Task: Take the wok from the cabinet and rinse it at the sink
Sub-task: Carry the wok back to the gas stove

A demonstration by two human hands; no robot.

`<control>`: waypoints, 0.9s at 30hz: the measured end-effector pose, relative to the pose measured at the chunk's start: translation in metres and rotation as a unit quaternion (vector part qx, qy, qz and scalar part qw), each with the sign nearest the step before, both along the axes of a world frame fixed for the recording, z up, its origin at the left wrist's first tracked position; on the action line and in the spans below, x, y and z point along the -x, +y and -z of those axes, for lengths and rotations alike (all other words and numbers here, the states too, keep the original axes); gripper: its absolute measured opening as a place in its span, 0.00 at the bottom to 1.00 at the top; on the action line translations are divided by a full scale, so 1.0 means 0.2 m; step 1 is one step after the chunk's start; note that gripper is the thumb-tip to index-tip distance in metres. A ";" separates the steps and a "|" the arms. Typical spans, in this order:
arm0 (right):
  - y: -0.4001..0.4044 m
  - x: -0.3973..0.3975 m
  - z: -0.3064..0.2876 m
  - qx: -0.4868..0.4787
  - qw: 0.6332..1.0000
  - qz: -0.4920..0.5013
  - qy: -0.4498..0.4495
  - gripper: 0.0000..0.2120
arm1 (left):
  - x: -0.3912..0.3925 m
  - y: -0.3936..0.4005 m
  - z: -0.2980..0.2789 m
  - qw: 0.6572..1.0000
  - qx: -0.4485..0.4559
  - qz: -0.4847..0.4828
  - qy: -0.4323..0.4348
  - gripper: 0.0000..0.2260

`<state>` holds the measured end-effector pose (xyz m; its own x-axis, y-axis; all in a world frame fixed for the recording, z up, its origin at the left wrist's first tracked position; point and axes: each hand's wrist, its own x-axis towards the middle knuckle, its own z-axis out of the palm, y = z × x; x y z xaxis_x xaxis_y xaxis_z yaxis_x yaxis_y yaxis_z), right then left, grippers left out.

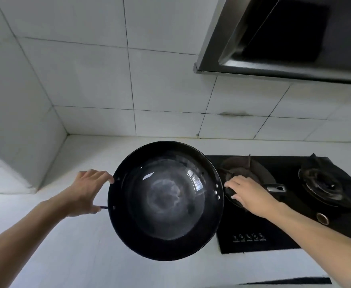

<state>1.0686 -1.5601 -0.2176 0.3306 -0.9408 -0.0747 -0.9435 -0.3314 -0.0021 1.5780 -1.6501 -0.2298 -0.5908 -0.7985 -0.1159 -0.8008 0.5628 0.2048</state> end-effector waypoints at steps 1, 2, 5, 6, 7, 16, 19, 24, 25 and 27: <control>0.01 0.00 0.02 -0.011 1.000 0.012 0.002 0.18 | 0.01 -0.03 0.03 1.000 -0.007 0.007 -0.003 0.34; 0.02 0.01 0.03 -0.020 1.000 0.023 0.003 0.18 | 0.03 -0.06 0.05 1.000 -0.010 0.015 -0.006 0.35; 0.04 0.02 0.07 -0.038 0.998 0.044 0.012 0.18 | 0.09 -0.12 0.09 0.999 -0.018 0.030 -0.012 0.36; 0.04 0.02 0.08 -0.047 0.998 0.047 0.014 0.18 | 0.10 -0.14 0.10 0.999 -0.022 0.031 -0.015 0.36; 0.04 0.02 0.09 -0.053 0.997 0.052 0.012 0.18 | 0.11 -0.15 0.11 0.999 -0.029 0.030 -0.018 0.36; 0.04 0.00 0.21 -0.064 0.995 0.079 -0.004 0.19 | 0.16 -0.26 0.10 0.998 -0.040 0.025 -0.052 0.37; 0.03 0.01 0.22 -0.063 0.994 0.088 -0.016 0.19 | 0.18 -0.29 0.12 0.997 -0.028 0.040 -0.065 0.38; 0.00 0.02 0.23 -0.068 0.993 0.099 -0.014 0.19 | 0.21 -0.32 0.13 0.995 -0.047 0.028 -0.080 0.38; 0.00 0.02 0.23 -0.068 0.992 0.102 -0.015 0.19 | 0.21 -0.33 0.14 0.995 -0.049 0.028 -0.079 0.38; -0.01 0.01 0.23 -0.071 0.991 0.109 -0.017 0.19 | 0.21 -0.36 0.15 0.995 -0.055 0.028 -0.074 0.38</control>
